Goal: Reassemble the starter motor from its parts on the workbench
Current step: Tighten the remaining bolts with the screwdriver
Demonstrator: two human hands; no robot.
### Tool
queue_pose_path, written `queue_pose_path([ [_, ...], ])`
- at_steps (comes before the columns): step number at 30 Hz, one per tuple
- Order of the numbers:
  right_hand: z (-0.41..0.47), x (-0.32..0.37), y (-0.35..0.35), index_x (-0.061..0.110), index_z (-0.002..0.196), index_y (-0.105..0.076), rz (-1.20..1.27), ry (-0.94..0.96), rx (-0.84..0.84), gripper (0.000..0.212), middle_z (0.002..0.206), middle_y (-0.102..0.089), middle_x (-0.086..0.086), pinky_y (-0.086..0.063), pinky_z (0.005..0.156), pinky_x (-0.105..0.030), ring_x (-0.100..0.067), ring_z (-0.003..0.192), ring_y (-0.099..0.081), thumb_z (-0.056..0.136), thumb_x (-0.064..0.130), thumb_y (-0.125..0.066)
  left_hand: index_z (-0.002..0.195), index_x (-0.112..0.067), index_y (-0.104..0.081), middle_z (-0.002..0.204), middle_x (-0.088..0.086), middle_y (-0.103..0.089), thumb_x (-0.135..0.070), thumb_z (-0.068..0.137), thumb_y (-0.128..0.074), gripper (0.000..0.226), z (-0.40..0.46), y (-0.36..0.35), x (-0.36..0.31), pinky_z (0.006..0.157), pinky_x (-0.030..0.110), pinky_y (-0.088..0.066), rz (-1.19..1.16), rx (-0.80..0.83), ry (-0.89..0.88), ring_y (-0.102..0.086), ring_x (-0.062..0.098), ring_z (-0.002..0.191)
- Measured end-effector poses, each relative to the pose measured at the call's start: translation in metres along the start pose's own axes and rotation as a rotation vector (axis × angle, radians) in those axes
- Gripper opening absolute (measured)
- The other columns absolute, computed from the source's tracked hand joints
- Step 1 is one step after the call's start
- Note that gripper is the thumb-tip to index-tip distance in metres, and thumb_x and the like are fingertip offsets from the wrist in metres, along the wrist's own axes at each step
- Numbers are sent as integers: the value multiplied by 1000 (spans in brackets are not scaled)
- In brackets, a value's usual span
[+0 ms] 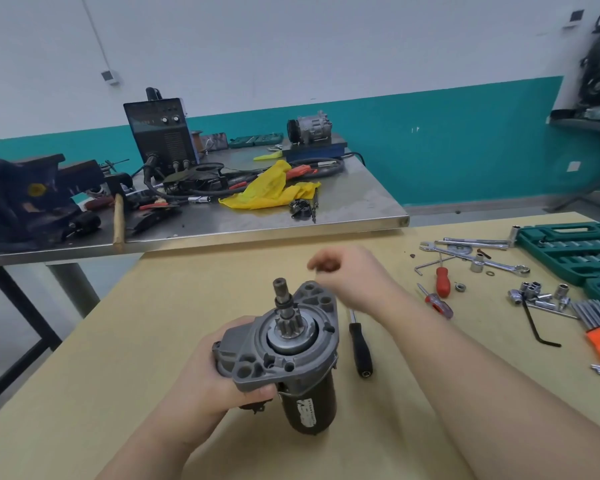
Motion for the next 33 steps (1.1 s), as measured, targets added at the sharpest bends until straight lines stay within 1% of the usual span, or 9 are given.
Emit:
queue_pose_path([
  [3, -10, 40, 39, 30, 92, -76, 281, 115, -93, 17, 84, -78, 11, -54, 71, -22, 0, 74, -70, 92, 12, -77, 119, -33, -79, 120, 10, -80, -37, 49, -104, 74, 0, -1, -2, 87, 35, -64, 61, -56, -23, -77, 29, 112],
  [6, -28, 80, 44, 27, 92, -78, 327, 245, 38, 10, 92, -82, 5, -58, 80, -28, -8, 86, -76, 89, 18, -81, 106, -46, -81, 105, -2, -84, -30, 41, -97, 69, 0, -5, -7, 72, 22, -63, 116, -115, -66, -81, 14, 95],
  [9, -44, 98, 33, 27, 90, -79, 339, 264, 237, 11, 92, -83, -1, -61, 79, -28, -15, 88, -79, 80, 21, -80, 104, -51, -80, 102, -8, -84, -33, 40, -97, 69, 0, -12, -13, 70, 17, -61, 155, -129, -98, -80, 9, 92],
  [14, -50, 95, 22, 26, 94, -78, 198, 246, 367, 20, 90, -83, 1, -60, 75, -21, -13, 86, -80, 91, 6, -79, 100, -57, -78, 98, -15, -83, -35, 39, -96, 67, 1, -16, -19, 68, 13, -59, 199, -151, -119, -79, 3, 88],
  [19, -48, 96, 29, 29, 90, -78, 116, 265, 288, 23, 87, -83, 4, -65, 83, -35, -14, 86, -80, 90, 6, -82, 102, -22, -80, 98, 0, -84, -29, 40, -96, 64, -1, -11, -14, 66, 19, -60, 164, -143, -106, -81, 12, 87],
  [22, -52, 101, 20, 32, 87, -79, 36, 280, 309, 25, 86, -82, 7, -66, 85, -36, -11, 86, -79, 90, 7, -84, 107, -16, -75, 97, 1, -84, -28, 40, -96, 70, -2, -12, -14, 66, 19, -60, 166, -140, -99, -80, 11, 85],
  [26, -53, 97, 12, 34, 88, -85, -81, 258, 345, 19, 87, -81, 15, -62, 80, -21, -3, 84, -76, 89, 16, -86, 108, -15, -73, 97, -2, -84, -30, 39, -95, 74, -1, -10, -12, 67, 17, -60, 184, -155, -95, -80, 9, 86],
  [31, -55, 91, 13, 40, 105, -84, -182, 259, 417, 23, 112, -77, 26, -54, 100, -25, 6, 109, -69, 99, 20, -74, 101, -25, -79, 97, -11, -83, -33, 40, -95, 64, -2, -10, -14, 66, 13, -58, 210, -179, -91, -79, 3, 85],
  [33, -53, 89, 20, 43, 110, -82, -179, 258, 375, 25, 115, -75, 32, -50, 96, -19, 14, 107, -66, 103, 22, -69, 99, -37, -83, 97, -6, -84, -32, 41, -96, 60, -4, -13, -18, 65, 16, -59, 191, -184, -98, -80, 7, 84],
])
Point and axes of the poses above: each hand's wrist, its own z-axis towards the middle knuckle, its own y-axis out of the back of the hand, x = y × z, the point moved 10 cm from there along z, towards the middle knuckle
